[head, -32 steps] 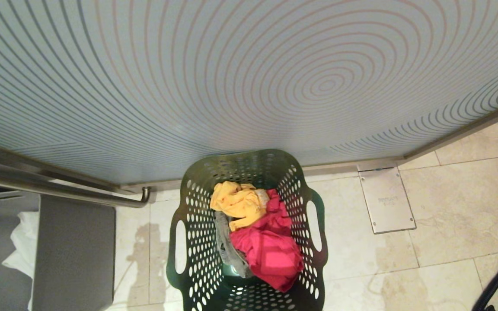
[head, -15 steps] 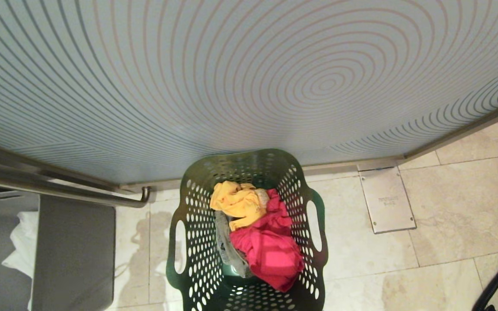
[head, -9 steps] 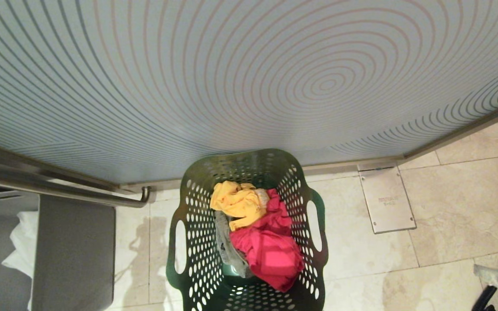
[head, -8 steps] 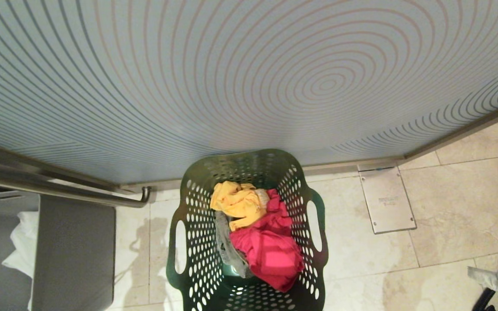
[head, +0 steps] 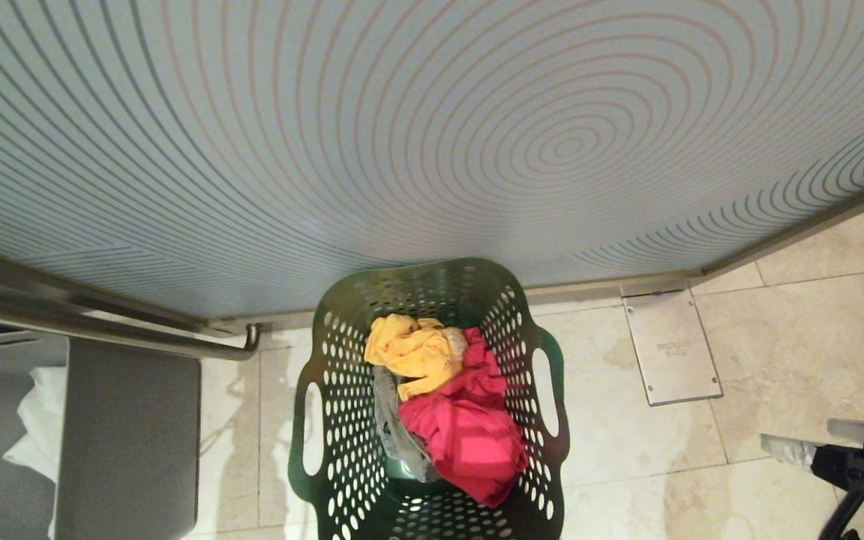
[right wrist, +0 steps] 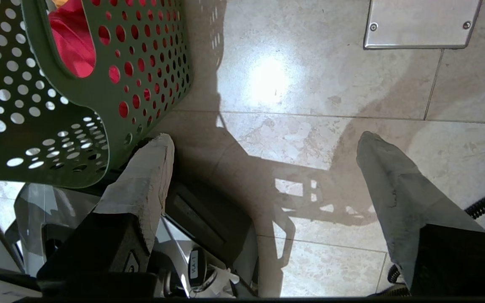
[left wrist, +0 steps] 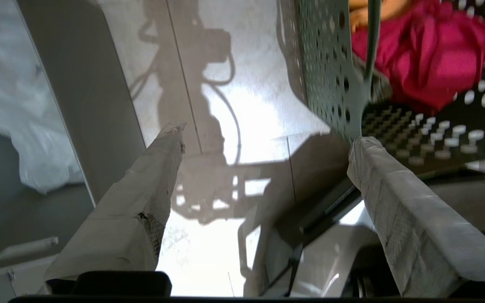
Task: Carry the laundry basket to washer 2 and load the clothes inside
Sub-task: Pick up the clothes basket and put it beside the washing machine
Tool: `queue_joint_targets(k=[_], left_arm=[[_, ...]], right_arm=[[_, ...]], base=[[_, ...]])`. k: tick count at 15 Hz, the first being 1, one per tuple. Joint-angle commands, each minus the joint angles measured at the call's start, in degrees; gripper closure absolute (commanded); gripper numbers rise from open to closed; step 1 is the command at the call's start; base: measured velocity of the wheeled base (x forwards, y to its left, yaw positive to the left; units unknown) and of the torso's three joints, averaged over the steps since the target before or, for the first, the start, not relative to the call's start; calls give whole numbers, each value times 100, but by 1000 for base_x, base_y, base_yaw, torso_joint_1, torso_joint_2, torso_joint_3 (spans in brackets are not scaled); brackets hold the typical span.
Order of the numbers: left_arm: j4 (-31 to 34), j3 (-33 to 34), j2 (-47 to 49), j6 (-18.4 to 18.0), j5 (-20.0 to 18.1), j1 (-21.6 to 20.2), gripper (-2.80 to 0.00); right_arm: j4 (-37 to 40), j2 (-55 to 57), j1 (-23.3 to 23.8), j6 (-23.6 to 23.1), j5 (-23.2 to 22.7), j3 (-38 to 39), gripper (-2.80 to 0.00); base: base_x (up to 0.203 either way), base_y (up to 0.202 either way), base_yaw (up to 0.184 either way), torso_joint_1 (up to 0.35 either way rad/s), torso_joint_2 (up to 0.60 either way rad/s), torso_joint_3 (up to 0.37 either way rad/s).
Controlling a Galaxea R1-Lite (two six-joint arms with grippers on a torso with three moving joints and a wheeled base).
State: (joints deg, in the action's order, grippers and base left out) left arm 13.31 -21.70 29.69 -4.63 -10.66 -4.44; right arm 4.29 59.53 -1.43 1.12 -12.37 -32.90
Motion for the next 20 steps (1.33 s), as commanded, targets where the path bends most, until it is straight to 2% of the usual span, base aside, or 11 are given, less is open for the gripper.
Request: queue_joint_targets(k=[1, 4, 6, 9, 13, 15, 17, 20], left_arm=[[-700, -227, 1290, 10, -31, 59, -280], [-1665, -232, 2346, 46, -113, 567, -280], [-1940, -158, 2737, 75, -35, 881, -280], [-1992, -69, 3129, 186, 145, 940, -280], [-1972, -88, 3582, 241, 146, 1236, -280], [-2005, -137, 3927, 485, 180, 1405, -280], [-2016, -256, 4165, 783, 395, 1639, -280], [-2017, -238, 4176, 923, 573, 1939, -280]], right_arm=[[-16, 181, -7, 11, -11, 3, -280], [-187, 373, -10, 29, -11, -44, -280], [-515, 631, -7, 60, 7, -49, -280], [-1032, 1066, -23, 164, 24, -83, -280], [-1184, 1572, -609, 671, 24, -634, -280], [-1200, 1773, -753, 763, 20, -800, -280], [-1248, 1960, -785, 1012, 14, -1039, -280], [-1255, 2218, -899, 1326, -19, -1217, -280]], base=[[0, 0, 0, 0, 0, 0], [0, 0, 0, 0, 0, 0], [0, 0, 0, 0, 0, 0], [0, 0, 0, 0, 0, 0], [0, 0, 0, 0, 0, 0], [0, 0, 0, 0, 0, 0], [0, 0, 0, 0, 0, 0], [0, 0, 0, 0, 0, 0]])
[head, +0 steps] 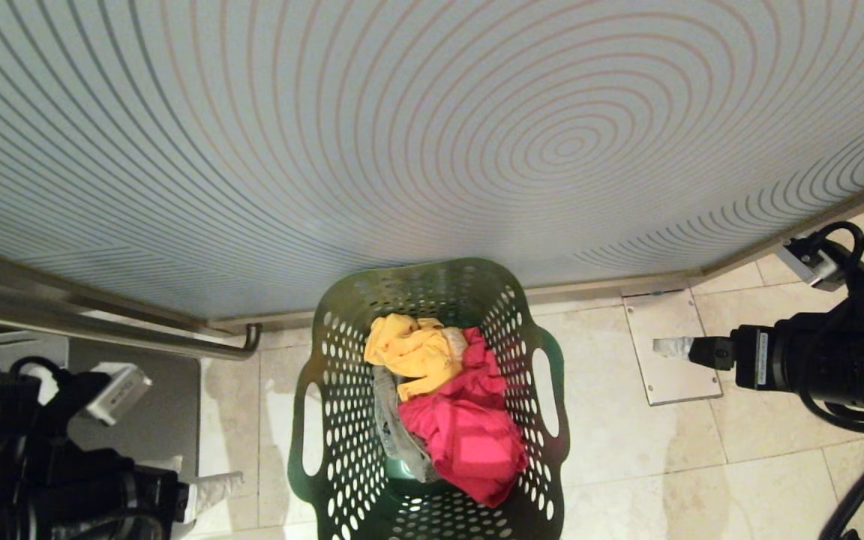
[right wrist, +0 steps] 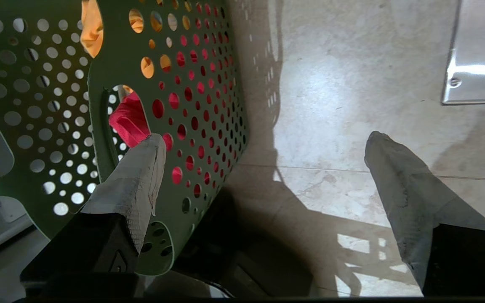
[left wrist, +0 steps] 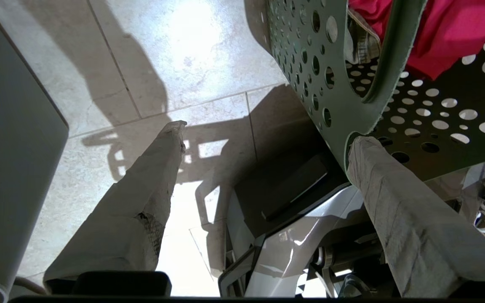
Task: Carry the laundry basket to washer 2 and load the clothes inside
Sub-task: Pick up the clothes basket and put it beside the washing machine
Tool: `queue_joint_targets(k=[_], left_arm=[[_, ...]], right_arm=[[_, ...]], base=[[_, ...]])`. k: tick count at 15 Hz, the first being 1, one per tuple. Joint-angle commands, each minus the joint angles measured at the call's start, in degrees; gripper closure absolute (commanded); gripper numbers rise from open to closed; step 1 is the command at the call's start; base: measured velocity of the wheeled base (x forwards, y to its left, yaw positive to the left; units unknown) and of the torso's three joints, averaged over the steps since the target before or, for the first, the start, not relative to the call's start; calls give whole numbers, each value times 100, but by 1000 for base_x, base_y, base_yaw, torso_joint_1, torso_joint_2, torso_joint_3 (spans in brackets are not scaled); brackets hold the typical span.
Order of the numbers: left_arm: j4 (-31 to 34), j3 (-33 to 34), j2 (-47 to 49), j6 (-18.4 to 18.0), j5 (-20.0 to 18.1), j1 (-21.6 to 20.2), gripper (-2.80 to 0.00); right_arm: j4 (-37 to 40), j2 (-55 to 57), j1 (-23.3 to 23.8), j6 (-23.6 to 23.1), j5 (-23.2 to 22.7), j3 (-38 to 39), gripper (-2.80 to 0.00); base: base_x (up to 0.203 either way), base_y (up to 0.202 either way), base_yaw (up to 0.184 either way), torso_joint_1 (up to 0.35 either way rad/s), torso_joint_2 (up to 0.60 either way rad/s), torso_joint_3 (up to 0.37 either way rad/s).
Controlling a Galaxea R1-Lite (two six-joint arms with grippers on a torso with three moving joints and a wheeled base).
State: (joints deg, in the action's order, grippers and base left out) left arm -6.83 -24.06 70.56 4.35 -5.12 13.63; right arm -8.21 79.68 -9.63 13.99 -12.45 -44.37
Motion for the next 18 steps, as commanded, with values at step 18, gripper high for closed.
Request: queue_joint_targets(k=[18], left_arm=[[6, 165, -60, 382, 688, 650, -280]], right_arm=[[-439, 1029, -1771, 943, -144, -562, -280]], base=[[0, 0, 0, 0, 0, 0]])
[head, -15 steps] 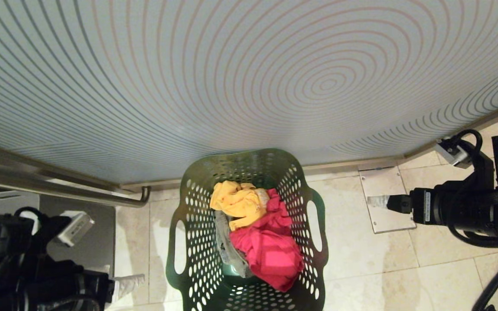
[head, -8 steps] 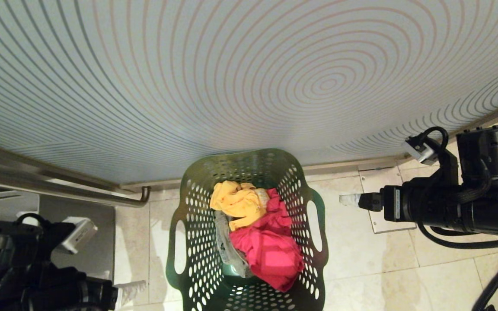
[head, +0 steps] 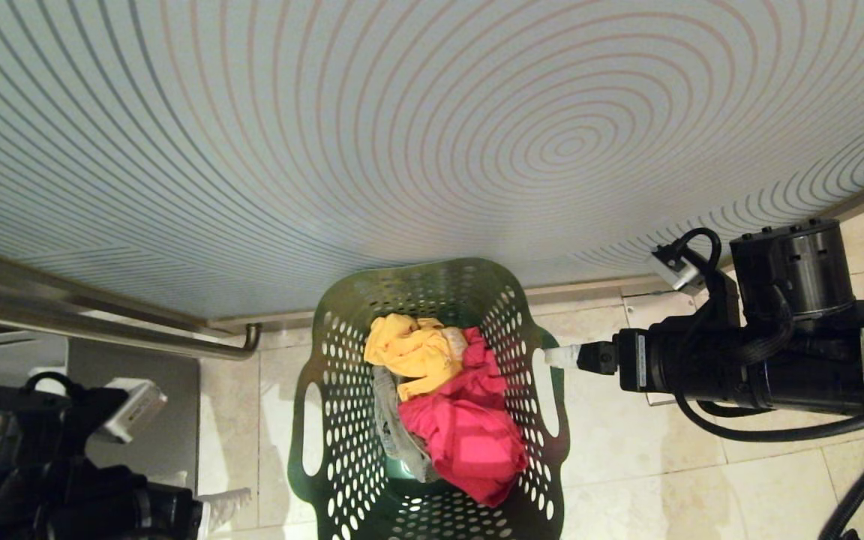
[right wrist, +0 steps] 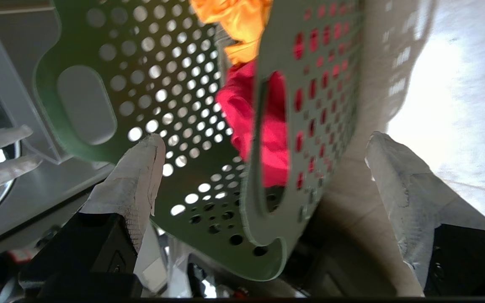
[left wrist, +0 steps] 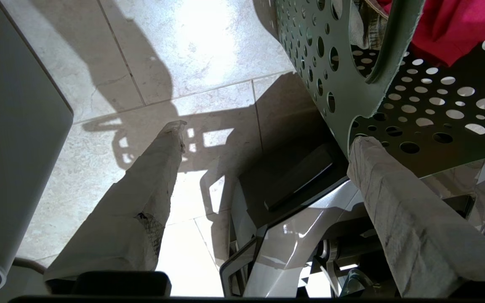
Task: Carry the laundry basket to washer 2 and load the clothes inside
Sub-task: Pick up the clothes basket and put it beside the washing machine
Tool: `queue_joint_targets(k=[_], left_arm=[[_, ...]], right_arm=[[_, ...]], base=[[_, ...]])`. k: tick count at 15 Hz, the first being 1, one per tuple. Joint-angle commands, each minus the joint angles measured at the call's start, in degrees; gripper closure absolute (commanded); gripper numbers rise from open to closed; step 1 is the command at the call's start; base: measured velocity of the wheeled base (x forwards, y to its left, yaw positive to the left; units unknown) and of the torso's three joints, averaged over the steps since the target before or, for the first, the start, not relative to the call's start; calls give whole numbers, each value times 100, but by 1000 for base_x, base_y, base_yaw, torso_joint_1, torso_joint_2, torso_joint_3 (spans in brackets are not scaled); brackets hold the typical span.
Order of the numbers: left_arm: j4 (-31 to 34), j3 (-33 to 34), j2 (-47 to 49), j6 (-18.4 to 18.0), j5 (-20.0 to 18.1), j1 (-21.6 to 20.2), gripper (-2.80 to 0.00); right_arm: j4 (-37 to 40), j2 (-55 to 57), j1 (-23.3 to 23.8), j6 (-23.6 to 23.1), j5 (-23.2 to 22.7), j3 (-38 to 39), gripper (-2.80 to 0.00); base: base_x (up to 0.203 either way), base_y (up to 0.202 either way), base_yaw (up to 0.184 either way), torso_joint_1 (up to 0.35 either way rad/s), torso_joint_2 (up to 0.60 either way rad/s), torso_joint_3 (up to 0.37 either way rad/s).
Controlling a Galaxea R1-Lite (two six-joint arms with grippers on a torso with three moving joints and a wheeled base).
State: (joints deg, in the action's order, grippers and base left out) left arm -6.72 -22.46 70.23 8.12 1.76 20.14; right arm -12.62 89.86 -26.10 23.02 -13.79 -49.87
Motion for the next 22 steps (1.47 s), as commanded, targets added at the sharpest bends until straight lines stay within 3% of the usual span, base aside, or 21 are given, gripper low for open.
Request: queue_joint_targets(k=[1, 13, 17, 22], left_arm=[[-14, 4, -27, 5, 0, -1, -280], [-14, 131, -106, 5, 9, -1, -280], [-14, 207, -176, 5, 9, -1, -280], [-14, 250, -176, 5, 9, -1, -280]], right_arm=[[5, 34, -158, 112, -18, -5, -280], [-14, 460, -229, 296, -441, -40, -280], [-562, 570, -236, 420, -507, -40, -280], [-461, 488, -237, 546, -781, -67, -280]], base=[[0, 0, 0, 0, 0, 0], [0, 0, 0, 0, 0, 0], [0, 0, 0, 0, 0, 0], [0, 0, 0, 0, 0, 0]])
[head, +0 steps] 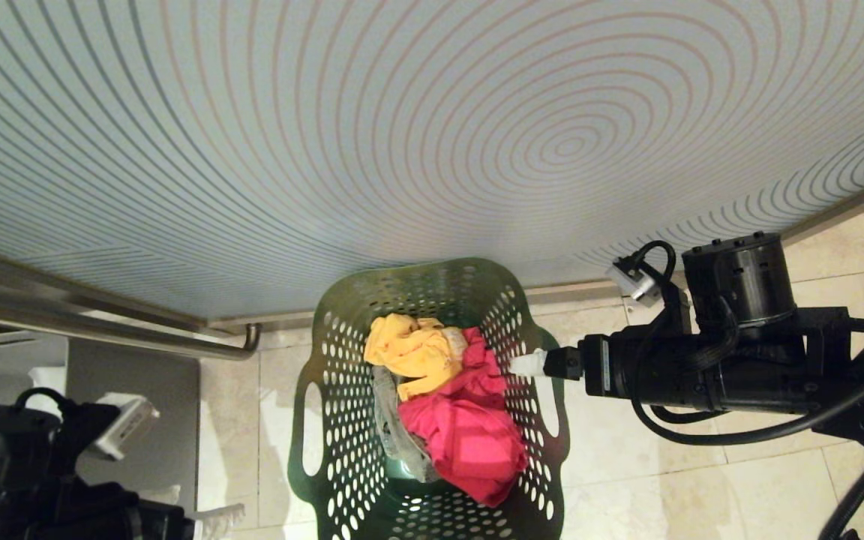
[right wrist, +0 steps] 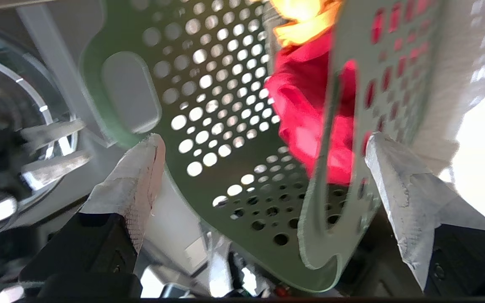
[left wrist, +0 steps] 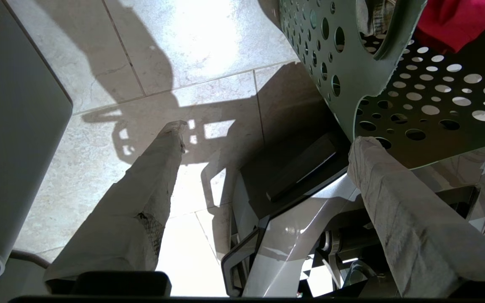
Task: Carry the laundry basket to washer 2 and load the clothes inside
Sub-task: Pick up the clothes basket and put it beside the washing machine
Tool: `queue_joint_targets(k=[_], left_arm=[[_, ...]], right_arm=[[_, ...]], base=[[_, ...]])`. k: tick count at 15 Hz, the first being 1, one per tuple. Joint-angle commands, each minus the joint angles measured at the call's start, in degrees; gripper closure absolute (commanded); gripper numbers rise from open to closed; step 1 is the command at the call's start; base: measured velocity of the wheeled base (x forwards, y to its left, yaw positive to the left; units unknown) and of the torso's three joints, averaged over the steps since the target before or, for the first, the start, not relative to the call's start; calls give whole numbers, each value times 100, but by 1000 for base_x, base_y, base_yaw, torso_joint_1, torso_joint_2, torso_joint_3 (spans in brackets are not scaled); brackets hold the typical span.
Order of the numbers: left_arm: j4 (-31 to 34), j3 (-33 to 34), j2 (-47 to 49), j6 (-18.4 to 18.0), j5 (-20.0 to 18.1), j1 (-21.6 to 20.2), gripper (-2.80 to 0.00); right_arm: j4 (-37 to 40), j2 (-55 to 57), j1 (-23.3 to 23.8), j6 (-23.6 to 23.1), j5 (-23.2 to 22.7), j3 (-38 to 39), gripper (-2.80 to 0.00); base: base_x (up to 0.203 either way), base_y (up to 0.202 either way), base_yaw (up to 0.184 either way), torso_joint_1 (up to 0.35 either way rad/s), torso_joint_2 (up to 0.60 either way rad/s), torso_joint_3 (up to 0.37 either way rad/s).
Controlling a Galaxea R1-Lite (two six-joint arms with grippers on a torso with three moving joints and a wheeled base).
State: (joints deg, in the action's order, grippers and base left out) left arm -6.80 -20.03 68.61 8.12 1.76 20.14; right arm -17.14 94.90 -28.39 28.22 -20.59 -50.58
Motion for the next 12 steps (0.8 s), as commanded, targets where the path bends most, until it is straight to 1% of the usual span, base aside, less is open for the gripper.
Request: queue_joint_targets(k=[1, 5, 10, 12], left_arm=[[-5, 8, -14, 5, 9, -1, -280], [3, 8, -5, 5, 9, -1, -280], [-5, 34, -32, 5, 9, -1, -280], [-5, 34, -32, 5, 9, -1, -280]], right_arm=[[-9, -8, -9, 28, -144, 4, -280], [-35, 134, -96, 16, -156, -48, -280], [-26, 251, -432, 44, -165, -58, -280], [-59, 335, -483, 61, -156, -59, -280]], base=[[0, 0, 0, 0, 0, 0], [0, 0, 0, 0, 0, 0], [0, 0, 0, 0, 0, 0], [0, 0, 0, 0, 0, 0]])
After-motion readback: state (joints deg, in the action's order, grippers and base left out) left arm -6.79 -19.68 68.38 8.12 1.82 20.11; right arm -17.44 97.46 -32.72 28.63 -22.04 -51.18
